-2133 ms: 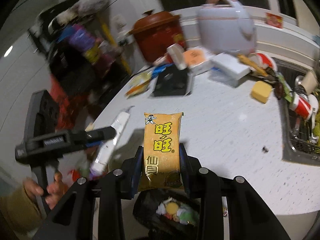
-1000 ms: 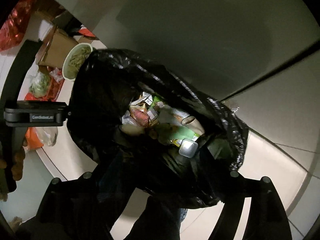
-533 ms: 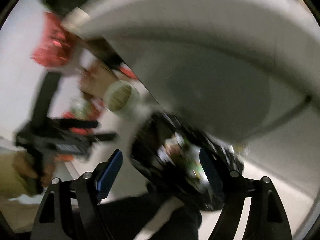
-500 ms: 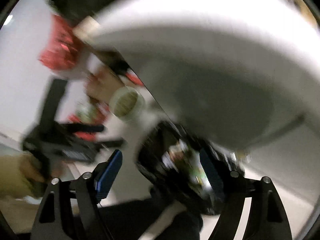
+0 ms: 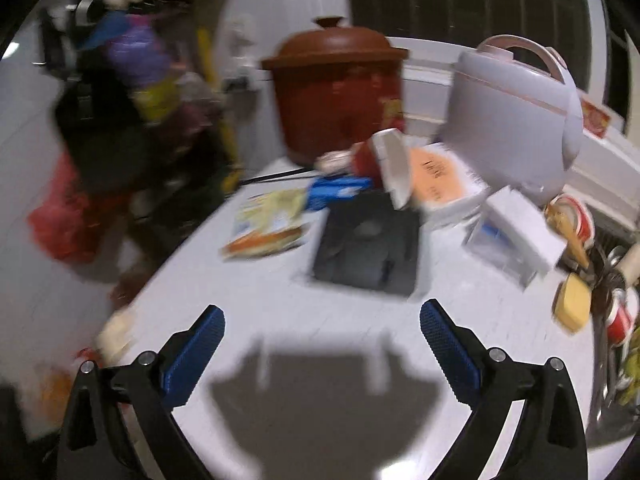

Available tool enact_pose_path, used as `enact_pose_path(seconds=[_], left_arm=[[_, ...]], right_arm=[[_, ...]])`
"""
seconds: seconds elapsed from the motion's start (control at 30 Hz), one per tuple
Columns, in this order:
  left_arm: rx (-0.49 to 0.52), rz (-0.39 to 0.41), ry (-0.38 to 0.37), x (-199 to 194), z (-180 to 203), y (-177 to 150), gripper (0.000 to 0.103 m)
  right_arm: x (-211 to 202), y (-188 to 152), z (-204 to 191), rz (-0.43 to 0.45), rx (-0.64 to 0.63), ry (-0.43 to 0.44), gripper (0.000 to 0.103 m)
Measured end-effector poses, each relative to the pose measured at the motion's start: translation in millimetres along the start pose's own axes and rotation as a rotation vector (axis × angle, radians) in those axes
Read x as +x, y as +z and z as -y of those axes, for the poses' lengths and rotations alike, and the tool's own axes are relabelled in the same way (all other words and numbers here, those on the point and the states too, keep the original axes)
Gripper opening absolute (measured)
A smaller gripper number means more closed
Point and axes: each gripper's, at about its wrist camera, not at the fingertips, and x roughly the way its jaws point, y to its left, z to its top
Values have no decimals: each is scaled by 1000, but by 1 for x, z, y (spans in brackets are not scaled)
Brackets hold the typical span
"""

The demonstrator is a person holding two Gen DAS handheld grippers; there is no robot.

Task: Collect trash
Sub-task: 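Grasp the black phone stand with right gripper while left grasps the yellow snack bag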

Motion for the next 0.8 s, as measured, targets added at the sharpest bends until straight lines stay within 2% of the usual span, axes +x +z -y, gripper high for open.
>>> enact_pose_path(seconds=[0.07, 0.2, 0.27, 0.33, 0.37, 0.5, 0.63, 0.8], left_arm=[[-6, 8, 16, -4, -4, 0, 87], [-26, 11, 27, -9, -12, 0, 87], [-30, 9, 32, -10, -14, 0, 87], [-27, 6, 36, -10, -15, 1, 87], [-24, 4, 37, -10, -14, 1, 87], [-5, 10, 21, -10, -9, 8, 87], [44, 27, 4, -6, 5, 26, 87], [123, 68, -2, 2, 35, 75, 87]], right_arm=[[28, 11, 4, -31, -2, -54, 97], [66, 13, 9, -101, -11, -139, 95], [80, 14, 14, -115, -13, -145, 94], [87, 16, 15, -147, -9, -130, 78], [88, 16, 17, -155, 8, -103, 75], [73, 11, 19, -147, 15, -37, 72], [35, 2, 26, -107, 42, 9, 72], [-17, -15, 41, -64, 60, 38, 72]])
